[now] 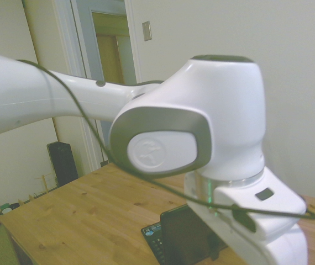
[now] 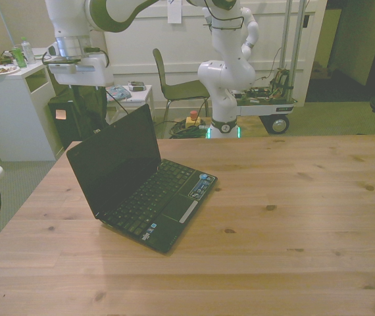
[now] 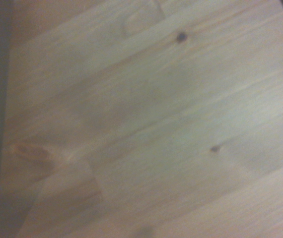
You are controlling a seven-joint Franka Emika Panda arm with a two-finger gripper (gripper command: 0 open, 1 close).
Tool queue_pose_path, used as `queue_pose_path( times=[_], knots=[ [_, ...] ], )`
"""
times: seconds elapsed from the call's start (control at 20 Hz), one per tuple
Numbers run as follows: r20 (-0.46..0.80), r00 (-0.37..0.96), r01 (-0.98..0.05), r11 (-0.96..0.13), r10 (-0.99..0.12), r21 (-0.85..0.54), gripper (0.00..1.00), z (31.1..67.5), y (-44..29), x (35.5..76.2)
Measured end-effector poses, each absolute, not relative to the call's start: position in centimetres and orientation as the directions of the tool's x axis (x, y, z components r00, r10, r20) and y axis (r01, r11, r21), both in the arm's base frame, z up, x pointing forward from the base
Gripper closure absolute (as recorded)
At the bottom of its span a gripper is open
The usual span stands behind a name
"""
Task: Close the laptop
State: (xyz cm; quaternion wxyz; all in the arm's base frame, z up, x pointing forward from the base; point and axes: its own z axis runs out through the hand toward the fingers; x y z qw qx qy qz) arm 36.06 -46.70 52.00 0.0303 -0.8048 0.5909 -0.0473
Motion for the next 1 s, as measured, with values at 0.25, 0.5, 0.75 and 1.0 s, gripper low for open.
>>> queue_pose_path(
  times=[0.25, 0.5, 0.75, 1.0],
  knots=[
    [0.058, 0.303, -0.948, -0.307, -0.951, -0.082, 1.00, 52.1, -49.3, 40.1],
    [0.075, 0.317, -0.943, -0.322, -0.946, -0.082, 1.00, 51.7, -50.5, 43.3],
    [0.080, 0.348, -0.931, -0.354, -0.934, -0.085, 1.00, 52.5, -49.6, 45.7],
    [0.075, 0.372, -0.922, -0.378, -0.925, -0.088, 1.00, 52.4, -47.9, 47.7]
  ],
)
